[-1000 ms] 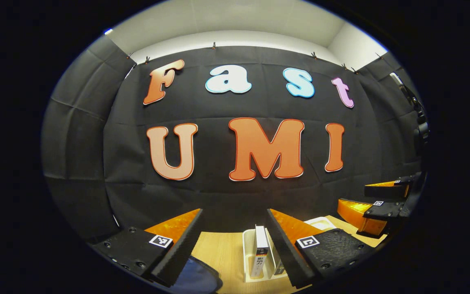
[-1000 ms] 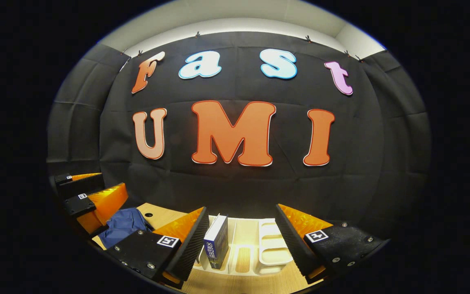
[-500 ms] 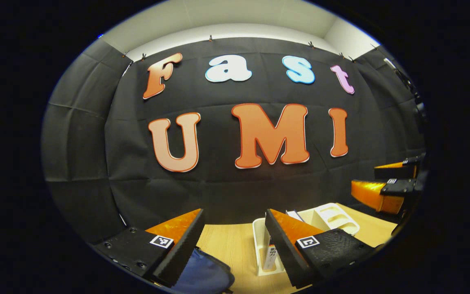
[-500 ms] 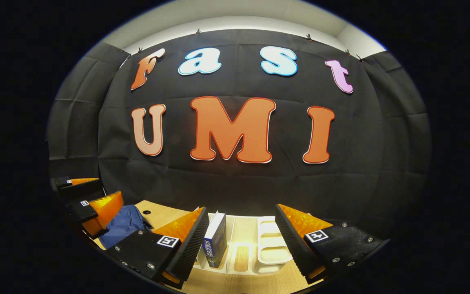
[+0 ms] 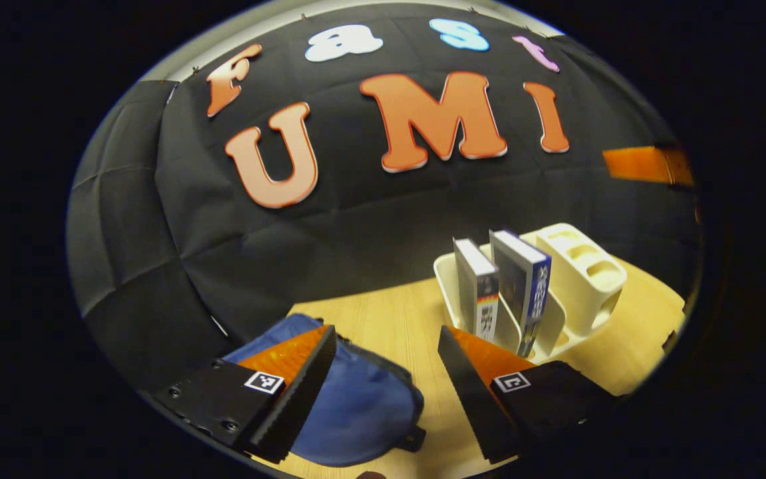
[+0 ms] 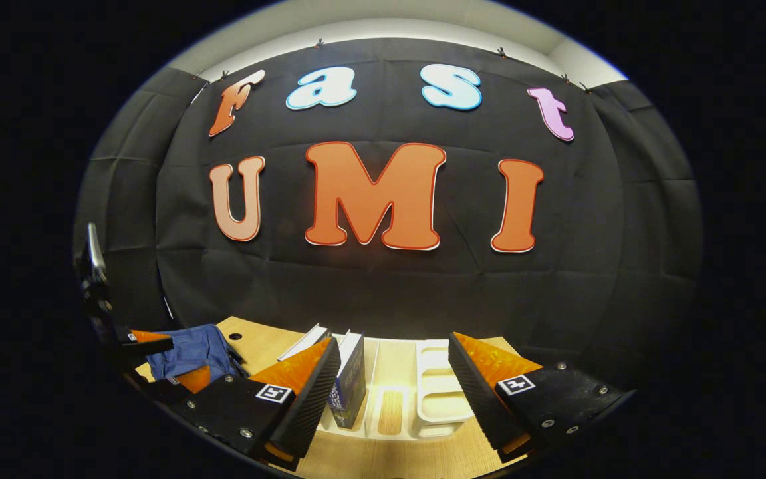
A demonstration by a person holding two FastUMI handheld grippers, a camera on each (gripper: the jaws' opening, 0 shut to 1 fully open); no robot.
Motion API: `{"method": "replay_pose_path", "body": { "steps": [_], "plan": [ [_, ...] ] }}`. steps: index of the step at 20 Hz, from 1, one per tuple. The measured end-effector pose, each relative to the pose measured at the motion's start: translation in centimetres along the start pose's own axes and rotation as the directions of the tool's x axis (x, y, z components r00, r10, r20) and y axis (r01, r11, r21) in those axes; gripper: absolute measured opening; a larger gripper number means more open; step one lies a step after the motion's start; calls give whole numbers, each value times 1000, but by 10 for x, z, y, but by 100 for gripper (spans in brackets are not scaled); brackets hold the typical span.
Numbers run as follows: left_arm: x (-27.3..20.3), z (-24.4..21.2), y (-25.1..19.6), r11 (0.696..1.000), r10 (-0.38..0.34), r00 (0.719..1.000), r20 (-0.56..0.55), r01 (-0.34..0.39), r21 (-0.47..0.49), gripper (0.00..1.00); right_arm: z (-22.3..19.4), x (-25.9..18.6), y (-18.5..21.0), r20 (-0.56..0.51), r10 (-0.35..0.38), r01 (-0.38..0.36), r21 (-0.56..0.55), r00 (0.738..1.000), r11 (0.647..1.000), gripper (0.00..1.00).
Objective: Open the schoolbag, grab two books from the bookshelf and put them into the schoolbag.
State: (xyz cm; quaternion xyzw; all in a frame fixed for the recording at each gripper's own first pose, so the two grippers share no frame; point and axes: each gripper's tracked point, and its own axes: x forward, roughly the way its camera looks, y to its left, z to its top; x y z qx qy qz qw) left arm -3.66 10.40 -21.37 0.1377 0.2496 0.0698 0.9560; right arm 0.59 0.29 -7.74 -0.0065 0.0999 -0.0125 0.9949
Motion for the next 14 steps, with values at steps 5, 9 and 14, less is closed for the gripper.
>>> {"method": "replay_pose_path", "body": {
  "steps": [5,9,14],
  "plan": [
    [13,-49,-10,987,25,996,-80,-12,163,98,-12,1,-8,-25,-18,17,-14,1000,1000,96],
    [22,-102,-20,949,57,984,-172,1,316,98,-25,2,-15,-63,-35,33,-29,997,999,97],
    [28,-165,-17,913,101,960,-261,15,408,98,-36,4,-21,-88,-54,49,-62,995,997,97]
  ]
}}
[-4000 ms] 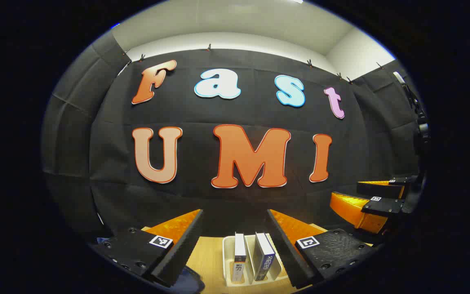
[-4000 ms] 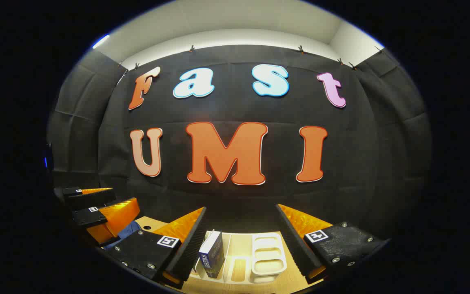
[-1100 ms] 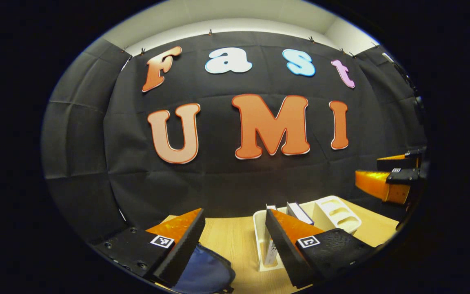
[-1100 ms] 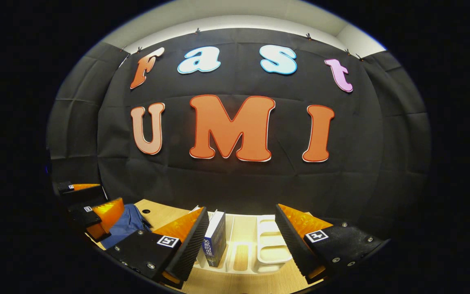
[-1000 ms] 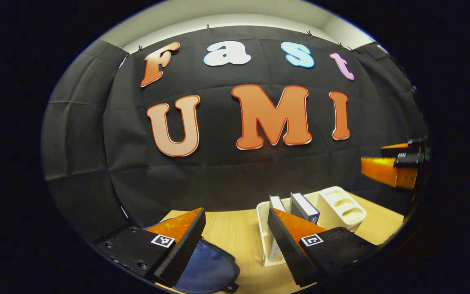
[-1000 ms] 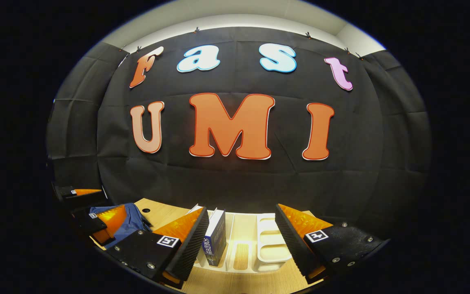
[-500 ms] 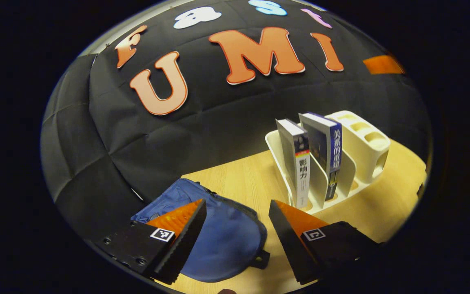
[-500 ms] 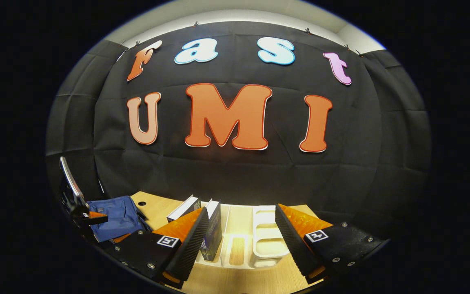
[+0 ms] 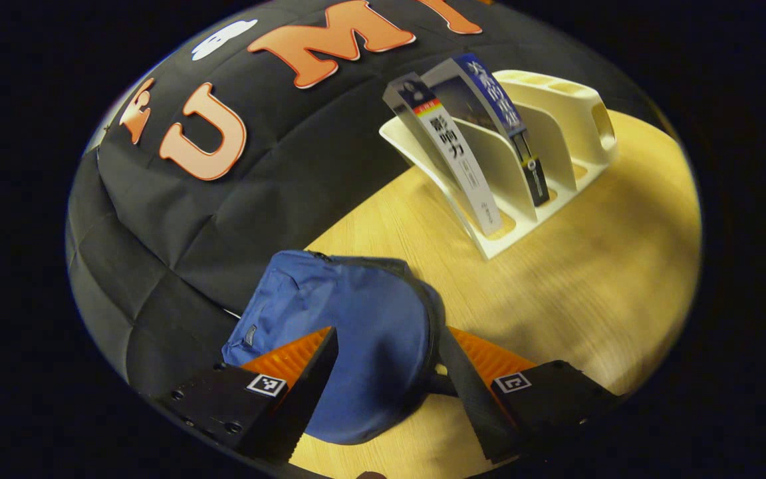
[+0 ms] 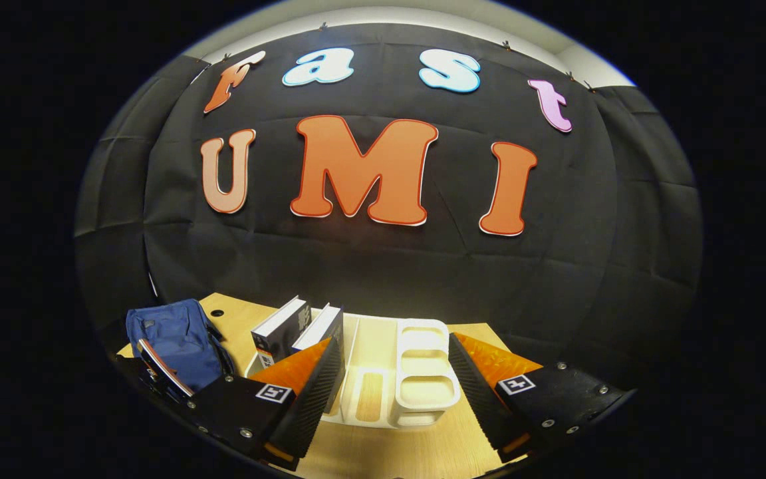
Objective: Open the schoolbag, grab two books from the bookshelf and put them into the schoolbag.
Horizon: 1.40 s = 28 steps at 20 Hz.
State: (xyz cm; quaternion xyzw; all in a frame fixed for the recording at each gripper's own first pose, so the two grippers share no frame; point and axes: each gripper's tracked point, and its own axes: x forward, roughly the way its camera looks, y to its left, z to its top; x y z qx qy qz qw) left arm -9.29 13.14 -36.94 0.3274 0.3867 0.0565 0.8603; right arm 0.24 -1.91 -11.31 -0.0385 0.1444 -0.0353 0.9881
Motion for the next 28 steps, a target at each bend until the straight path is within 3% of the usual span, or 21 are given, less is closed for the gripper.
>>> {"method": "replay_pose_path", "body": {
  "steps": [4,10,11,17,19,28],
  "plan": [
    [13,-32,3,996,51,996,-72,-45,77,97,0,4,3,-9,5,-5,-7,1000,1000,96],
    [15,-32,5,994,73,996,-60,-67,92,96,1,5,8,-5,17,-17,-14,1000,1000,97],
    [16,-32,2,995,64,996,-63,-59,82,93,2,5,8,-1,17,-17,-12,1000,1000,97],
    [11,-20,5,996,41,996,-77,-35,80,12,4,6,9,6,24,-24,-9,1000,1000,97],
    [5,-8,18,998,28,998,-61,-25,52,6,3,9,17,-8,49,-49,-10,999,999,97],
    [-20,29,93,994,-15,1000,-4,15,-108,1,15,28,86,-58,198,-201,-34,978,979,97]
  ]
}}
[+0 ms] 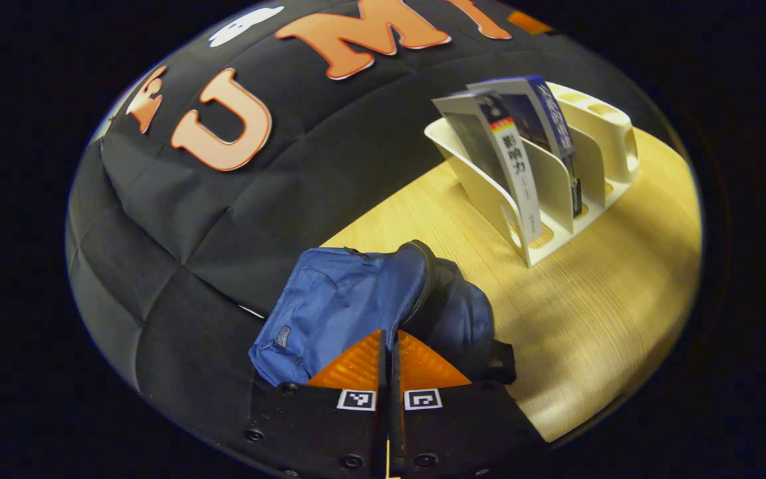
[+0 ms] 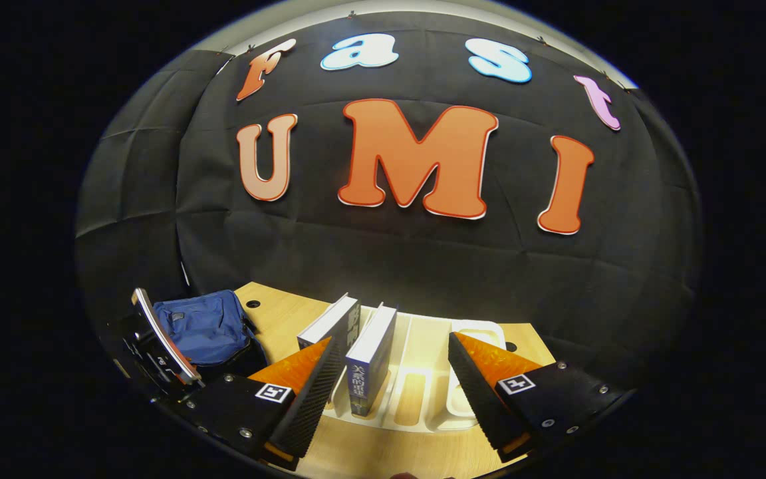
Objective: Open the schoolbag, grab two books from the bookshelf and put them into the schoolbag.
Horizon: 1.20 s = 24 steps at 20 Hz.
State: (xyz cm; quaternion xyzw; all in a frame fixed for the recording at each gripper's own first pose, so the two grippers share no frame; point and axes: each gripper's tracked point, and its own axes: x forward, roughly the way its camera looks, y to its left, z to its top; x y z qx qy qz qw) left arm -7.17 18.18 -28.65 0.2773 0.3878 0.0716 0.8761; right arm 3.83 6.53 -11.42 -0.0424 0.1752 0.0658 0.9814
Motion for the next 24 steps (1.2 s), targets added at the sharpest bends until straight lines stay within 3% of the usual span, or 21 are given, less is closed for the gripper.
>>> {"method": "replay_pose_path", "body": {
  "steps": [6,14,17,19,24],
  "plan": [
    [-13,33,52,997,6,998,68,-1,-75,1,10,36,29,-80,26,-27,-8,996,1000,97],
    [-7,68,122,970,-77,987,141,107,-217,1,10,92,67,-253,2,-6,-15,968,1000,97],
    [3,75,142,936,-129,979,158,173,-308,1,-10,111,78,-367,-3,0,-7,930,1000,97],
    [7,76,163,945,-102,979,177,151,-290,1,-23,119,80,-455,-11,22,18,891,1000,97],
    [14,79,166,936,-138,967,215,199,-292,0,-40,139,85,-589,-36,73,39,807,997,92]
  ]
}}
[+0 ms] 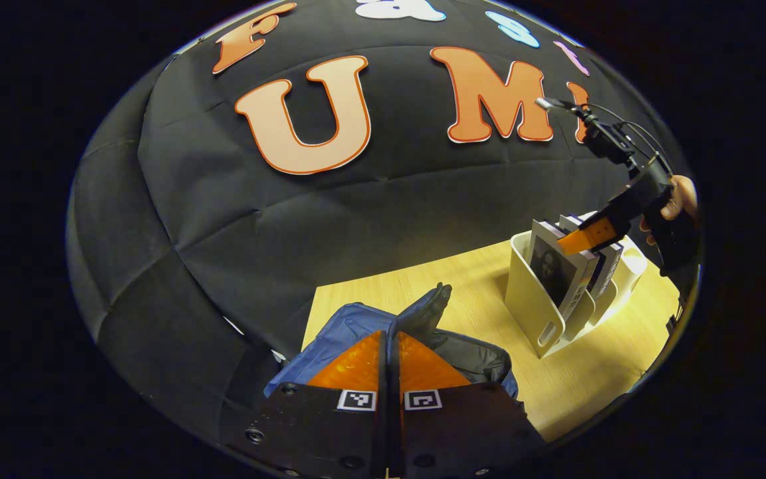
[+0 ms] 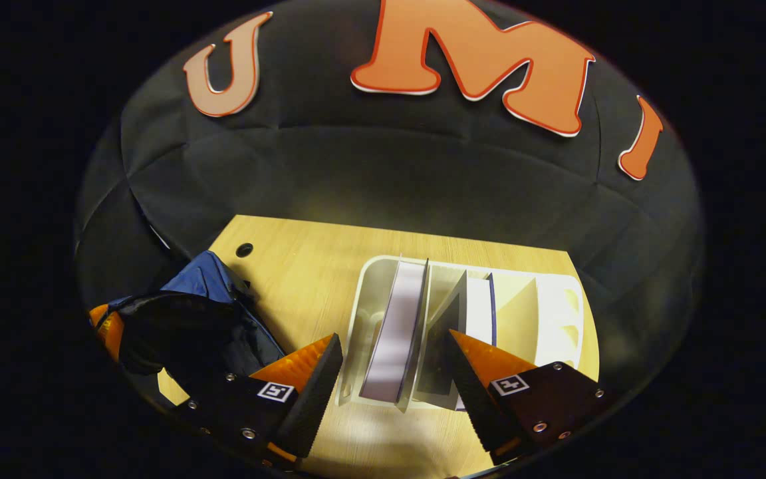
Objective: Open the schoolbag, grab two books from the bookshelf and put them into the schoolbag.
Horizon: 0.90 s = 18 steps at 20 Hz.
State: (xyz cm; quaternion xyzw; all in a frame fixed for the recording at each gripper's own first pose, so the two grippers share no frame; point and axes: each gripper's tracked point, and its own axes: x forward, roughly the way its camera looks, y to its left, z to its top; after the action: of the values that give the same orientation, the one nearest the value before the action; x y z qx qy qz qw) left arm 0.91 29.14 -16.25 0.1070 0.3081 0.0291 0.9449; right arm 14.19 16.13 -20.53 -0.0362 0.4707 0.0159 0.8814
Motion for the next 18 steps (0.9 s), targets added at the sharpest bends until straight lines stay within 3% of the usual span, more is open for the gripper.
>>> {"method": "replay_pose_path", "body": {
  "steps": [6,7,8,9,12,13,14,15,16,18],
  "plan": [
    [6,-8,7,999,-24,1000,0,24,-23,1,-22,38,11,-207,10,4,70,978,998,65],
    [5,-9,8,999,-27,1000,1,27,-29,1,-22,42,9,-232,5,14,80,973,997,44],
    [7,-10,7,999,-33,999,0,33,-35,1,-25,44,7,-262,-5,28,82,965,996,48],
    [7,-11,7,998,-35,999,4,36,-42,1,-24,43,4,-283,-13,39,86,959,995,41],
    [4,-16,8,997,-47,999,4,47,-65,1,-27,45,5,-315,3,32,106,949,994,36],
    [4,-17,8,996,-47,999,5,47,-70,1,-27,43,2,-317,1,31,96,948,995,26],
    [3,-17,8,996,-51,999,5,52,-75,1,-28,39,4,-322,14,20,101,947,995,33],
    [4,-17,7,996,-51,999,8,52,-78,1,-25,34,1,-313,18,17,109,950,994,22],
    [4,-19,7,995,-55,998,8,56,-79,1,-19,28,-3,-296,12,24,116,955,993,30],
    [2,-19,4,995,-60,998,9,61,-74,1,-6,11,-17,-253,1,32,126,967,991,28]
  ]
}}
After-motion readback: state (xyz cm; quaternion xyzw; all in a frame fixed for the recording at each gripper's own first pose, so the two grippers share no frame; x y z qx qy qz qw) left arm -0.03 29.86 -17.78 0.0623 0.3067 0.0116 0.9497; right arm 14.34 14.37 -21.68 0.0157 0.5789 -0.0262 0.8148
